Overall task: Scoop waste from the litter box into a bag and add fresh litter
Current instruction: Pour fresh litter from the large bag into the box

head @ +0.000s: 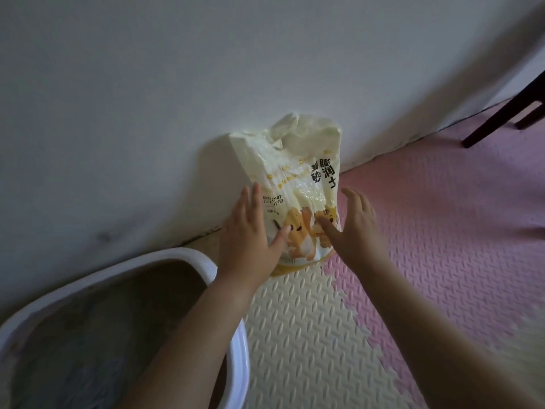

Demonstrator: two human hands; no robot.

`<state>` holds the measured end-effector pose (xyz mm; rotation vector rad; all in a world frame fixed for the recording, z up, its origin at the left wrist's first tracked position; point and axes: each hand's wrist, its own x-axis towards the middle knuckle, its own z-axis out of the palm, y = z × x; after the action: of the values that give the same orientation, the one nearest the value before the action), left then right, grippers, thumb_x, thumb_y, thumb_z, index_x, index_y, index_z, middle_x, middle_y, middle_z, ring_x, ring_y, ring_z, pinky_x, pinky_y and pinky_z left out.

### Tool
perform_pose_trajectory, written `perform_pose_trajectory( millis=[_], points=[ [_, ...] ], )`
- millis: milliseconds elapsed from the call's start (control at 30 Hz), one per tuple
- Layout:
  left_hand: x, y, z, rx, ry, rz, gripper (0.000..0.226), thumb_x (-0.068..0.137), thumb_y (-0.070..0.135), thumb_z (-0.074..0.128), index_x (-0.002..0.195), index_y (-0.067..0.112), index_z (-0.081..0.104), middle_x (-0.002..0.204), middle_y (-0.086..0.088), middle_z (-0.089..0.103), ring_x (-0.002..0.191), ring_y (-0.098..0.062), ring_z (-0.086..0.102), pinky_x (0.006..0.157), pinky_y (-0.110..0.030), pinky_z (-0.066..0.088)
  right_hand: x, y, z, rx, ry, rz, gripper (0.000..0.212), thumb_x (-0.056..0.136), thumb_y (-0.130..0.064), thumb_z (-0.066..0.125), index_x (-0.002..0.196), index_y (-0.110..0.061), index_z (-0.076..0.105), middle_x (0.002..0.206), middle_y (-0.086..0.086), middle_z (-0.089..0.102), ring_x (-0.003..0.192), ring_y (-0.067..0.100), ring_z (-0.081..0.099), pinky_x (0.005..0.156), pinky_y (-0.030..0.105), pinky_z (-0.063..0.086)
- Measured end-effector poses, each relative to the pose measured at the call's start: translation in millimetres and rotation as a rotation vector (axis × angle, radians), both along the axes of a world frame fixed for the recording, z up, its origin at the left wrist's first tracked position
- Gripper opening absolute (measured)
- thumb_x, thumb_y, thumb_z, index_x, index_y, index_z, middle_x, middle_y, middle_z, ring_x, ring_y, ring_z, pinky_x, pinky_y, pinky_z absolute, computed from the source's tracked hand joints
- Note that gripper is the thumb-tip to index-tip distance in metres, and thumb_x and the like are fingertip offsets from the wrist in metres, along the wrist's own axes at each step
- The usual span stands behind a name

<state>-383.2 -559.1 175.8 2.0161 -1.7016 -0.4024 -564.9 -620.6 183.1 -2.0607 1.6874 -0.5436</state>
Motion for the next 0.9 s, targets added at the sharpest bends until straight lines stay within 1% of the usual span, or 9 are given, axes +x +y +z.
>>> perform_pose_trajectory(
  millis=[67, 200, 300, 400, 467, 533, 633, 767, 900],
  points=[
    [1.3, -15.5, -32.3, -0.056, 0.033, 0.035, 0.092, 0.089, 0.059, 0.045, 0.15, 0.023, -0.013, 0.16, -0.01, 0.0, 0.146, -0.026, 0.012, 0.114, -0.041, 0.022, 2.2, -12.4, -35.5, -0.011, -0.036, -0.019, 0.08, 0.083, -0.054, 0.054, 0.144, -0.01, 0.029, 0.148, 0.006, 0.034, 0.137, 0.023, 0.029, 0.107, 0.029, 0.024],
    [-2.1, -40.3, -69.0, -0.102, 0.194, -0.002, 0.1, 0.088, 0.055, 0.052, 0.148, 0.023, -0.021, 0.16, -0.008, -0.005, 0.146, -0.024, 0.012, 0.116, -0.038, 0.024, 7.2, -40.6, -91.0, 0.025, -0.105, -0.091, 0.09, 0.078, -0.06, 0.05, 0.148, -0.011, 0.022, 0.151, 0.009, 0.03, 0.139, 0.026, 0.029, 0.112, 0.044, 0.03],
    [-5.6, -46.0, -79.0, -0.062, 0.298, -0.019, 0.102, 0.09, 0.045, 0.057, 0.145, 0.025, -0.027, 0.161, -0.002, -0.004, 0.144, -0.019, 0.018, 0.106, -0.025, 0.026, 9.2, -45.5, -113.2, 0.09, -0.177, -0.136, 0.067, 0.08, -0.057, 0.053, 0.134, -0.021, 0.037, 0.127, 0.003, 0.055, 0.111, 0.026, 0.058, 0.085, 0.048, 0.053],
    [-11.2, -41.8, -84.1, -0.029, 0.373, 0.054, 0.102, 0.091, 0.04, 0.059, 0.146, 0.026, -0.026, 0.16, 0.003, 0.007, 0.137, -0.015, 0.033, 0.088, -0.017, 0.032, 12.1, -37.2, -122.2, 0.089, -0.293, -0.169, 0.043, 0.086, -0.04, 0.061, 0.124, -0.026, 0.046, 0.098, -0.011, 0.062, 0.085, 0.009, 0.063, 0.069, 0.035, 0.055],
    [-13.9, -41.4, -90.6, 0.002, 0.329, 0.071, 0.098, 0.09, 0.044, 0.058, 0.15, 0.023, -0.017, 0.156, 0.001, 0.025, 0.128, -0.017, 0.046, 0.083, -0.02, 0.038, 14.2, -37.3, -128.1, 0.045, -0.3, -0.176, 0.032, 0.088, -0.034, 0.061, 0.117, -0.026, 0.051, 0.091, -0.016, 0.061, 0.08, 0.004, 0.06, 0.065, 0.03, 0.052],
    [-13.7, -45.6, -98.0, -0.015, 0.272, 0.07, 0.086, 0.09, 0.047, 0.057, 0.151, 0.016, 0.006, 0.146, 0.0, 0.041, 0.124, -0.017, 0.049, 0.082, -0.021, 0.039, 16.0, -40.5, -136.2, 0.0, -0.304, -0.227, 0.015, 0.089, -0.03, 0.06, 0.102, -0.03, 0.052, 0.085, -0.017, 0.06, 0.073, 0.009, 0.062, 0.061, 0.037, 0.054],
    [-13.1, -49.8, -98.1, -0.033, 0.227, 0.115, 0.055, 0.089, 0.046, 0.059, 0.128, 0.012, 0.041, 0.124, -0.002, 0.054, 0.111, -0.021, 0.055, 0.076, -0.026, 0.041, 14.9, -40.9, -139.5, -0.033, -0.291, -0.286, 0.003, 0.09, -0.031, 0.058, 0.093, -0.029, 0.058, 0.083, -0.014, 0.065, 0.067, 0.017, 0.064, 0.057, 0.035, 0.053],
    [-18.4, -46.0, -95.3, -0.036, 0.219, 0.201, 0.029, 0.09, 0.04, 0.059, 0.102, 0.014, 0.052, 0.099, 0.0, 0.061, 0.087, -0.02, 0.059, 0.065, -0.032, 0.044, 4.0, -35.0, -129.8, -0.032, -0.211, -0.311, 0.009, 0.089, -0.023, 0.06, 0.087, -0.019, 0.068, 0.072, -0.009, 0.066, 0.061, 0.013, 0.064, 0.048, 0.021, 0.039],
    [-22.3, -37.9, -99.2, -0.054, 0.191, 0.208, 0.019, 0.092, 0.031, 0.058, 0.088, 0.013, 0.054, 0.082, 0.002, 0.06, 0.074, -0.019, 0.058, 0.06, -0.031, 0.043, -8.3, -18.3, -129.2, -0.042, -0.206, -0.309, 0.009, 0.09, -0.018, 0.06, 0.088, -0.02, 0.069, 0.071, -0.009, 0.065, 0.061, 0.005, 0.06, 0.052, 0.022, 0.047]
  ],
)
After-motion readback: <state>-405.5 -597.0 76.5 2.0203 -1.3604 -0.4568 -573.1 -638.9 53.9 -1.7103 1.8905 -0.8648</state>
